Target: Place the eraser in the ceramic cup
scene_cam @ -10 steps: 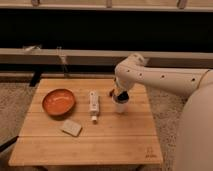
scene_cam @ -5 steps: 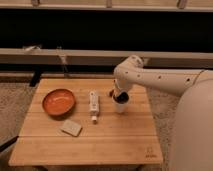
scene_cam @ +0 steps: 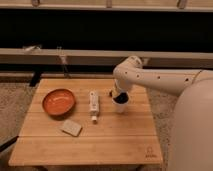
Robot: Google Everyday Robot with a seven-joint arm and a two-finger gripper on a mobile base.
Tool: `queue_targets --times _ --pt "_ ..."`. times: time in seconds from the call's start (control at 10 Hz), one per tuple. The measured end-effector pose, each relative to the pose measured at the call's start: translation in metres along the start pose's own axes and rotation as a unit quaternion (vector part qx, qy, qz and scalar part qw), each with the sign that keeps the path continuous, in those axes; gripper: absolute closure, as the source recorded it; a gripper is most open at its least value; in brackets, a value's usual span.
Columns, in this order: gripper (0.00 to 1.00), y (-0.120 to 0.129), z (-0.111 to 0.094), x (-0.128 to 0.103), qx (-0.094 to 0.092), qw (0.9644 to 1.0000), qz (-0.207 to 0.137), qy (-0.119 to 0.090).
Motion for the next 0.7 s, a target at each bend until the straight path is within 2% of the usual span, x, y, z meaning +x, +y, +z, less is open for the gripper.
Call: queue_targets --times 0.7 --pt "0.2 0.0047 -0.0094 -0.0007 -0.001 1.0 -0.007 -0.006"
